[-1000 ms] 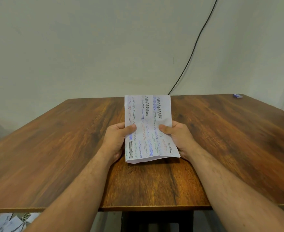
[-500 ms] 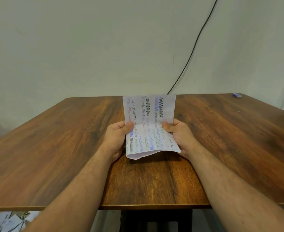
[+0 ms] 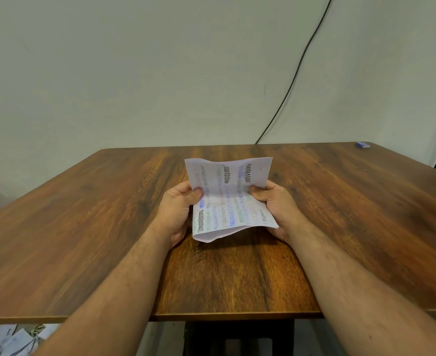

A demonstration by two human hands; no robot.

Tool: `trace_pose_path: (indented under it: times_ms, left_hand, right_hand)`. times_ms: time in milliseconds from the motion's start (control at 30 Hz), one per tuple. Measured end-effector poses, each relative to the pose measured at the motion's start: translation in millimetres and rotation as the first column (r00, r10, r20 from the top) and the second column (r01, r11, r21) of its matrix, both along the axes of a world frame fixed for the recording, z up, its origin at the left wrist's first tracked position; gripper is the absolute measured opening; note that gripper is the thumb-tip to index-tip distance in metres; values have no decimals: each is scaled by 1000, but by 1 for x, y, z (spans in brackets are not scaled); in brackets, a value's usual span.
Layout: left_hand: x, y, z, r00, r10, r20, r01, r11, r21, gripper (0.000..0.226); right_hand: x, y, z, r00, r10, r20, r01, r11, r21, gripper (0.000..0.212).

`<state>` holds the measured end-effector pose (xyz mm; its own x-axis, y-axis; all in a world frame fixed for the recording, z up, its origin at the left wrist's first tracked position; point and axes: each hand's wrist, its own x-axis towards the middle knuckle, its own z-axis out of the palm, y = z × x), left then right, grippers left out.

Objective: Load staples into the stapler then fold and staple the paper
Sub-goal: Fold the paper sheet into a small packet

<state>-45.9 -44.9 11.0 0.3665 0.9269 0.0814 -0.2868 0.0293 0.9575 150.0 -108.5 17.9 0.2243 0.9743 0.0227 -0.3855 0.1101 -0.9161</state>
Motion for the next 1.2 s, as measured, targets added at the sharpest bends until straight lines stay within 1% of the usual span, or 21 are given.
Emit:
trace_pose_path:
  times_ms: [133, 233, 300, 467, 533, 567, 600, 633, 700, 767, 800, 867, 933, 1067, 1200]
  left_hand:
    - [0, -1, 1, 1000, 5, 31, -5, 1000, 3, 30]
    - [0, -3, 3, 997, -7, 73, 8, 1000, -12, 43]
    - [0, -3, 4, 998, -12, 61, 13, 1000, -10, 47]
    - [0, -4, 5, 999, -1, 48, 1, 1000, -16, 33]
    - [-1, -4, 5, 999, -8, 45, 9, 1000, -20, 26]
    - [-1, -3, 4, 999, -9, 48, 10, 1000, -19, 26]
    - [-1, -2, 4, 998, -7, 54, 8, 1000, -20, 30]
    - [0, -1, 3, 998, 0, 63, 1, 1000, -19, 35]
    - [1, -2, 5, 997, 8, 72, -7, 1000, -16, 41]
    - [1, -6, 6, 995, 9, 98, -5, 999, -35, 32]
    - [0, -7, 6, 994, 20, 111, -15, 999, -40, 28]
    - [-2, -6, 4, 993, 47, 105, -46, 999, -5, 36]
    - [-2, -4, 2, 995, 52, 86, -53, 999, 6, 41]
    - [0, -3, 3, 998, -35, 50, 39, 995, -90, 38]
    - [-2, -4, 3, 994, -110, 10, 110, 990, -88, 46]
  right_hand:
    - [1, -1, -1, 1000, 13, -6, -13, 1000, 17, 30]
    - [0, 1, 0, 998, -29, 49, 28, 999, 22, 34]
    - [0, 2, -1, 998, -40, 43, 39, 999, 23, 32]
    - [1, -1, -3, 999, -41, 11, 40, 997, 61, 30]
    - [3, -1, -4, 999, -38, -4, 39, 996, 79, 40]
    - [4, 0, -5, 999, -35, 1, 35, 996, 78, 46]
    - [4, 0, -5, 1000, -26, 16, 25, 998, 63, 46]
    - [4, 0, -5, 999, -14, 41, 12, 999, 36, 42]
    - [4, 2, -5, 995, -4, 100, 5, 1000, -13, 28]
    - [4, 3, -6, 991, -35, 132, 37, 999, -19, 13]
    - [5, 3, -6, 990, -40, 134, 42, 999, -10, 13]
    - [6, 4, -7, 993, -32, 115, 33, 999, -4, 22]
    - [4, 5, -7, 995, -27, 91, 28, 1000, -13, 24]
    - [3, 8, -9, 995, -54, 85, 56, 998, -21, 19]
    - [3, 9, -10, 991, -74, 114, 76, 997, -15, 15]
